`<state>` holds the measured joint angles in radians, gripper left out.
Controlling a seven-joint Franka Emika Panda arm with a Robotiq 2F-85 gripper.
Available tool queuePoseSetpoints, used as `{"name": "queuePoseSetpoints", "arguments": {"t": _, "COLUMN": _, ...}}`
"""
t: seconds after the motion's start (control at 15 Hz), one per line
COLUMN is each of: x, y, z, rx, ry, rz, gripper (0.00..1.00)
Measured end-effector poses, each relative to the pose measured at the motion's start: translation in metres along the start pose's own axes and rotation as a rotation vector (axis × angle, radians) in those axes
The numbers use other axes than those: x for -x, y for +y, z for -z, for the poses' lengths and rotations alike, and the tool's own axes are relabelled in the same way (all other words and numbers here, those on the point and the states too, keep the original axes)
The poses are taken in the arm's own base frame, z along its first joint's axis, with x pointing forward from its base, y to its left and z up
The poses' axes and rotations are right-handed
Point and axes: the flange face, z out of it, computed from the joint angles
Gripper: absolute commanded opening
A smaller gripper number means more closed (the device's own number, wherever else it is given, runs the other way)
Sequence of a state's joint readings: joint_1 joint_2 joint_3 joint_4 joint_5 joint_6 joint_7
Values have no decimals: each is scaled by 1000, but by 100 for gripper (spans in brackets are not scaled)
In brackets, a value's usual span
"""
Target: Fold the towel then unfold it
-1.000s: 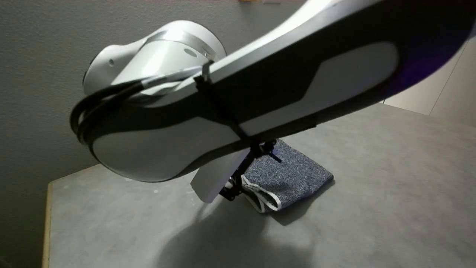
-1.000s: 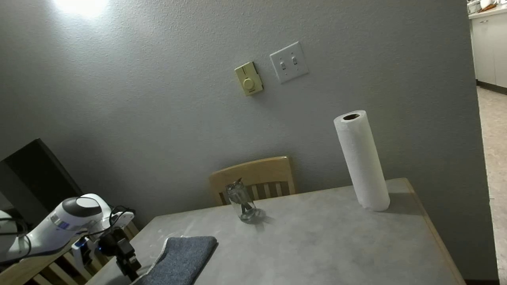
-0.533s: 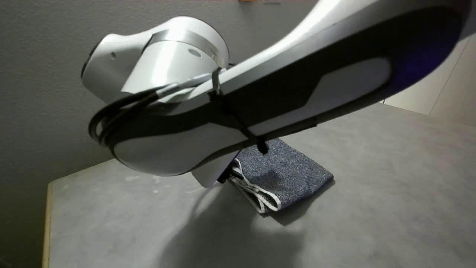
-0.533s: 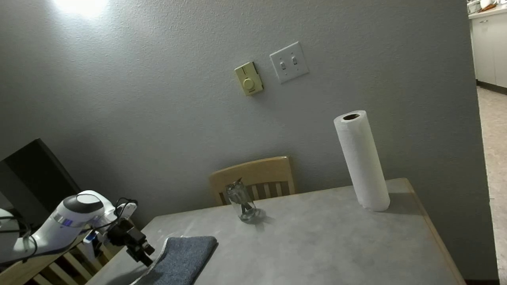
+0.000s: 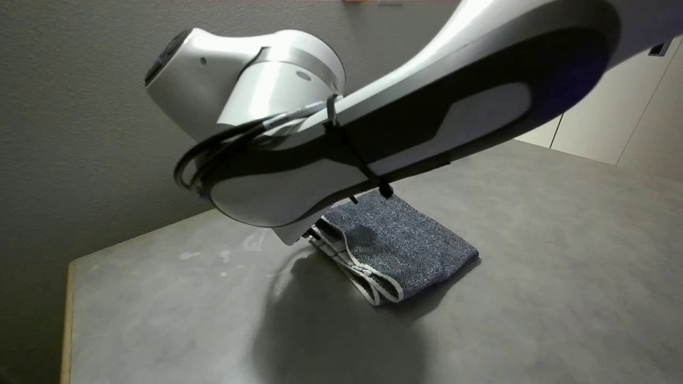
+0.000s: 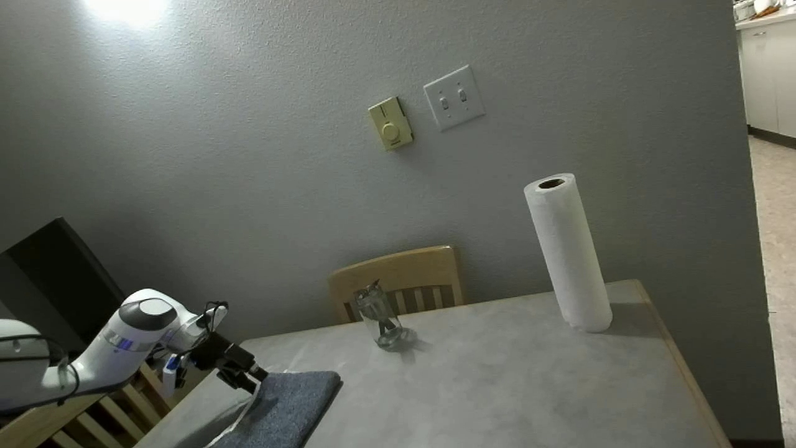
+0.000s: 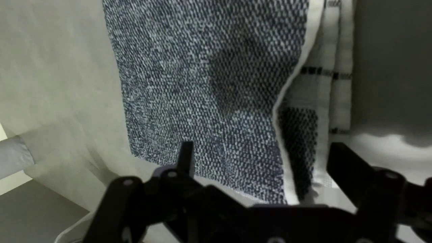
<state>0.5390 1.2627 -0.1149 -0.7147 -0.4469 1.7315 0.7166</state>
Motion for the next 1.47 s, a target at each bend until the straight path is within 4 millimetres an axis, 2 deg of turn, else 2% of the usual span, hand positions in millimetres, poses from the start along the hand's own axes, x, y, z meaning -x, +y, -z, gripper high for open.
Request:
{"name": "queuePoseSetpoints", "arguments": {"t": 0.33, "x": -7, "y": 0, "z": -16, "rx": -44, "ry": 27, "rz": -6, "gripper": 100}}
{"name": "queuePoseSetpoints", "arguments": {"t": 0.8, "x": 12, "y": -5, "z": -24, "rx": 32, "ry": -52, "rz": -31, "gripper": 100}}
{"name": "queuePoseSetpoints", "arguments": {"t": 1.2, "x": 26, "y": -3, "z": -12, "rx": 97, "ry": -108, "rz": -43, "gripper": 55}}
{"name": "queuePoseSetpoints", "arguments": {"t": 1.47, "x": 29, "y": -5, "z": -13, "rx": 102, "ry": -115, "rz": -39, "gripper": 27}}
